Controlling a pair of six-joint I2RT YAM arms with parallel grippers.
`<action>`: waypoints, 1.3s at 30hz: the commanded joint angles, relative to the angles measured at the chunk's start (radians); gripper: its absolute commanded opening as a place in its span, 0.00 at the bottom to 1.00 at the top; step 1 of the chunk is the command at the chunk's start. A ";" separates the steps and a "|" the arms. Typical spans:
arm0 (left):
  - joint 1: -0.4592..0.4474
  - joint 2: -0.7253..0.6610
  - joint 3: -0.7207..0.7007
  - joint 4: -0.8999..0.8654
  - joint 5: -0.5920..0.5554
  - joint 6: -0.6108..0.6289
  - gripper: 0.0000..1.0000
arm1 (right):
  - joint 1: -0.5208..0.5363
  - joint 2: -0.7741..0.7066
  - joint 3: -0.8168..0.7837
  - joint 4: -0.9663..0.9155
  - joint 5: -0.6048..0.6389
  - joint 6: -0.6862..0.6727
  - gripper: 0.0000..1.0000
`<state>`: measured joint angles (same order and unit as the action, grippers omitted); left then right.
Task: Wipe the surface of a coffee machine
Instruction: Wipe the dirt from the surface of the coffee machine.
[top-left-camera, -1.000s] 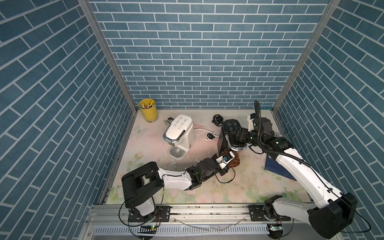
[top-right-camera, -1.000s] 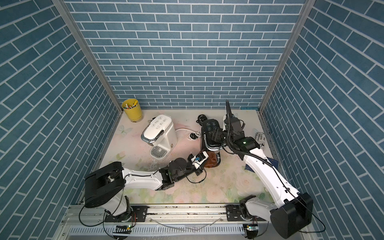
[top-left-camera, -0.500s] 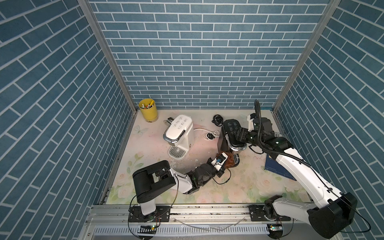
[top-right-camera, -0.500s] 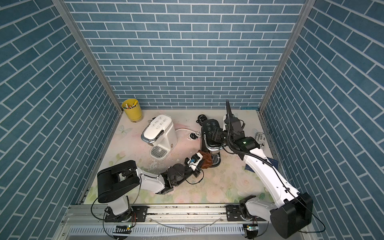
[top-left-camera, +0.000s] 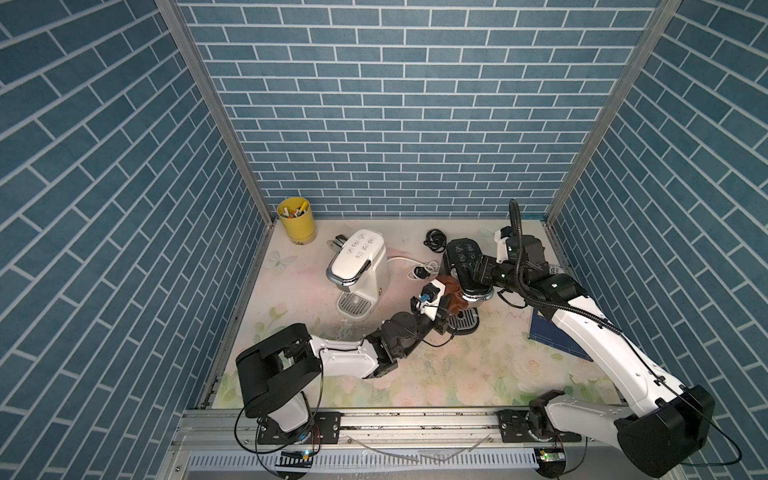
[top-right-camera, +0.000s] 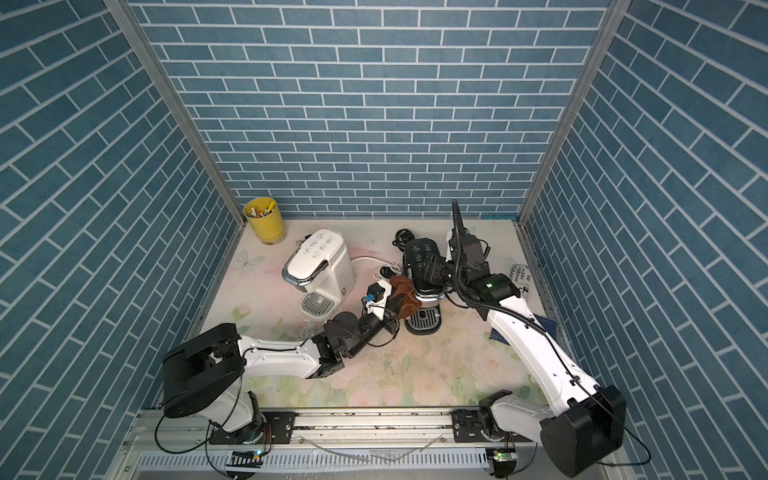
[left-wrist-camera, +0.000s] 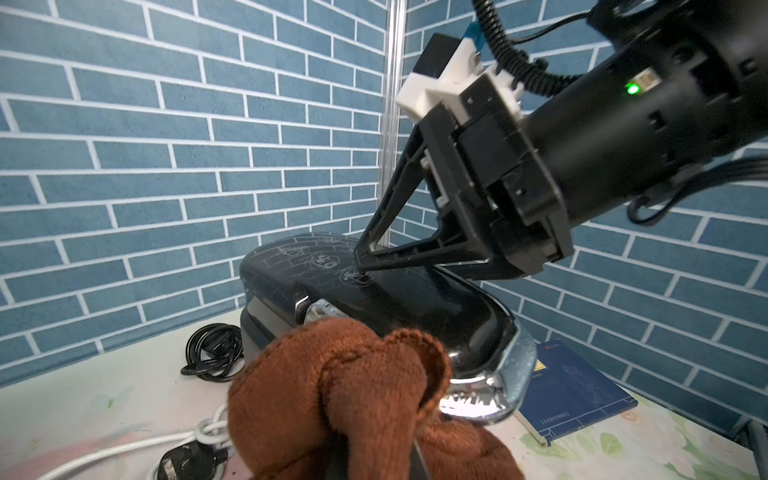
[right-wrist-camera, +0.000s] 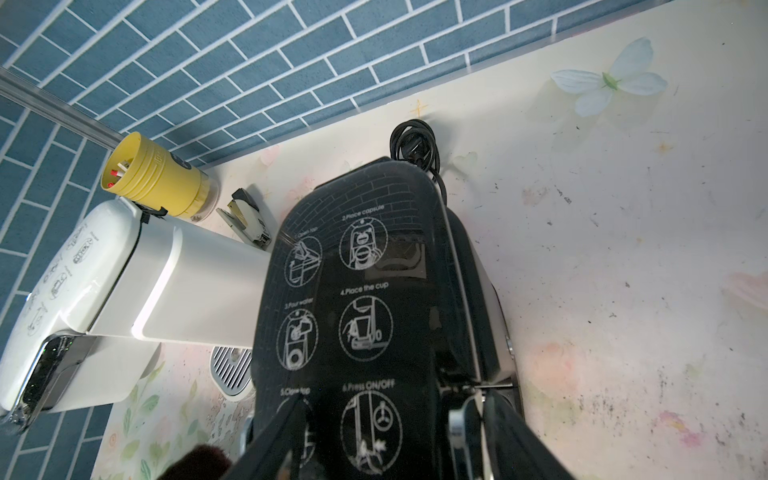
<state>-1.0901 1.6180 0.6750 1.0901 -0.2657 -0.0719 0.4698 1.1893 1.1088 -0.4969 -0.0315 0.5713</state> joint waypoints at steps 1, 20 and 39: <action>0.008 0.051 0.019 -0.006 0.058 -0.065 0.00 | -0.002 0.028 -0.063 -0.178 0.000 -0.034 0.66; -0.003 0.254 0.018 0.153 0.180 -0.270 0.00 | -0.001 0.034 -0.065 -0.164 -0.013 -0.027 0.65; 0.001 0.432 0.150 0.274 0.148 -0.362 0.00 | 0.000 0.027 -0.065 -0.167 -0.013 -0.025 0.65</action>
<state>-1.0916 2.0335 0.7971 1.2839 -0.1143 -0.4271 0.4625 1.1790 1.0901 -0.4759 -0.0349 0.5720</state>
